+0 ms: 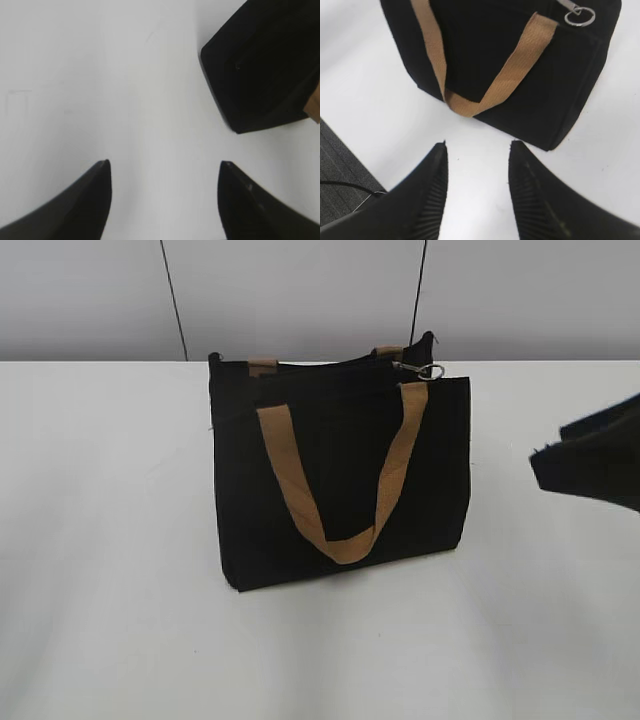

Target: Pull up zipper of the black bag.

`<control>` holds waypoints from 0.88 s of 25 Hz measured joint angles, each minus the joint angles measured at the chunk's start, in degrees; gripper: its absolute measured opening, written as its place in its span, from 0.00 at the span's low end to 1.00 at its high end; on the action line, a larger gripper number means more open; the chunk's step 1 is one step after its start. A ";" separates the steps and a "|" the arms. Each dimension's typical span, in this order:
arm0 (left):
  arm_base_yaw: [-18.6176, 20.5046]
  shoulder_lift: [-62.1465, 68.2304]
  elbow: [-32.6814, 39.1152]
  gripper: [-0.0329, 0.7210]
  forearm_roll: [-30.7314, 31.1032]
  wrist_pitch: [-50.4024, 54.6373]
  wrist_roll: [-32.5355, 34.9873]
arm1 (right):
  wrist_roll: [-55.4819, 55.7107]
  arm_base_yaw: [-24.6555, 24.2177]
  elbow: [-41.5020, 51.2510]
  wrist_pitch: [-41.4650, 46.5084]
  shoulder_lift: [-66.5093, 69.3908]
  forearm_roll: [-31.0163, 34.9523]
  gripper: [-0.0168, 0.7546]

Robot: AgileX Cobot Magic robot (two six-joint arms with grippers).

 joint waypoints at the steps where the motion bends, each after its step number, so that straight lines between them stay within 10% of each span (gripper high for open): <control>1: 0.00 -2.14 0.01 0.71 0.00 2.11 0.25 | 0.99 0.00 0.94 1.18 -2.76 -0.85 0.43; 22: 0.00 -37.86 6.31 0.70 -0.35 17.87 10.34 | 40.72 0.00 7.14 27.02 -50.61 -39.36 0.44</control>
